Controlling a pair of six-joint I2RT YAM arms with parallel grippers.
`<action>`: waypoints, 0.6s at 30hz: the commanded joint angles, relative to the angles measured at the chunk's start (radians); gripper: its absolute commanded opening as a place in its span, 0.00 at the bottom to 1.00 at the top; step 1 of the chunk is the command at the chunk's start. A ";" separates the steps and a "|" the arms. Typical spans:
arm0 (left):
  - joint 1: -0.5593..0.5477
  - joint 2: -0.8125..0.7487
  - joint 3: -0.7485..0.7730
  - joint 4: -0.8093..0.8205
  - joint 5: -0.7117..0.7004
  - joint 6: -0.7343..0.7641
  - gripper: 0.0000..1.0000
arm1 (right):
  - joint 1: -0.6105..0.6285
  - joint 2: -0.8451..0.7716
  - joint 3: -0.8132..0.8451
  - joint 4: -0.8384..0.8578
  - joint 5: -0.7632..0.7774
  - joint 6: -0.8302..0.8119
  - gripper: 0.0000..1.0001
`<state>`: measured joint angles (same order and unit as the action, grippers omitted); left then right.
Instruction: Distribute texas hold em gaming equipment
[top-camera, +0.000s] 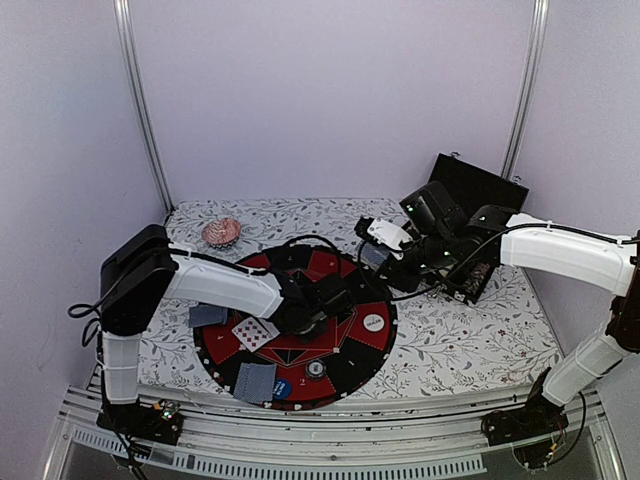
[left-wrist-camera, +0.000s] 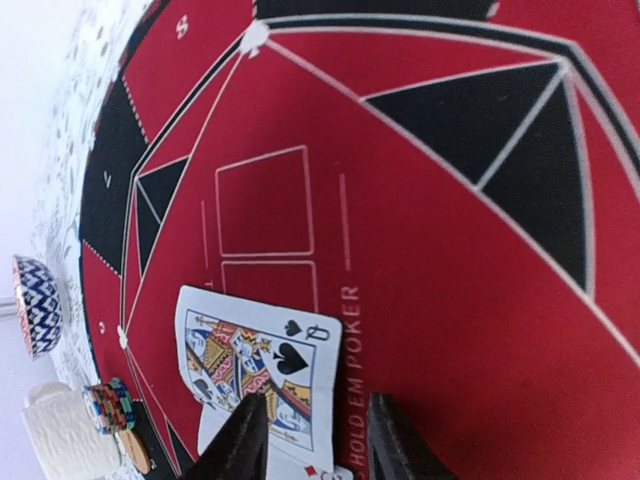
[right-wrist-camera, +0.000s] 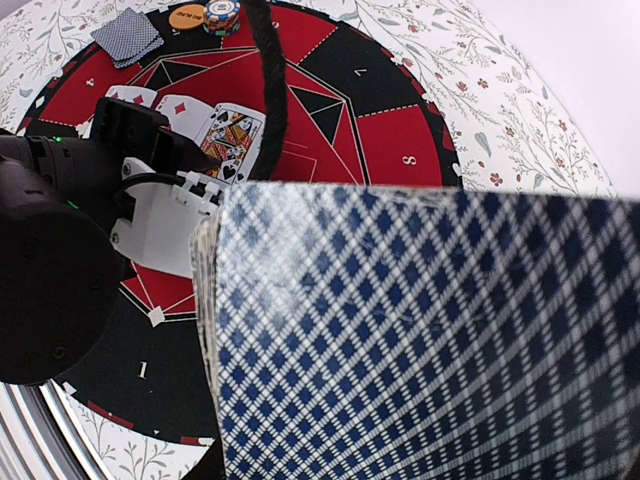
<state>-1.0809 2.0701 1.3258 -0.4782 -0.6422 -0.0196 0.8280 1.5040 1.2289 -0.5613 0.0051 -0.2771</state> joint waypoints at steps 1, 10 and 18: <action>-0.013 -0.071 0.009 -0.008 0.086 -0.014 0.38 | -0.007 -0.030 -0.003 -0.002 -0.001 0.003 0.39; 0.023 -0.339 -0.091 0.119 0.380 -0.004 0.47 | -0.007 -0.037 0.001 -0.004 -0.003 0.004 0.39; 0.268 -0.617 -0.345 0.660 1.089 -0.305 0.87 | 0.015 -0.009 0.028 0.002 -0.044 0.013 0.40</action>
<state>-0.9203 1.5345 1.0939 -0.1673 0.0181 -0.1268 0.8284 1.5040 1.2293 -0.5690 -0.0101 -0.2764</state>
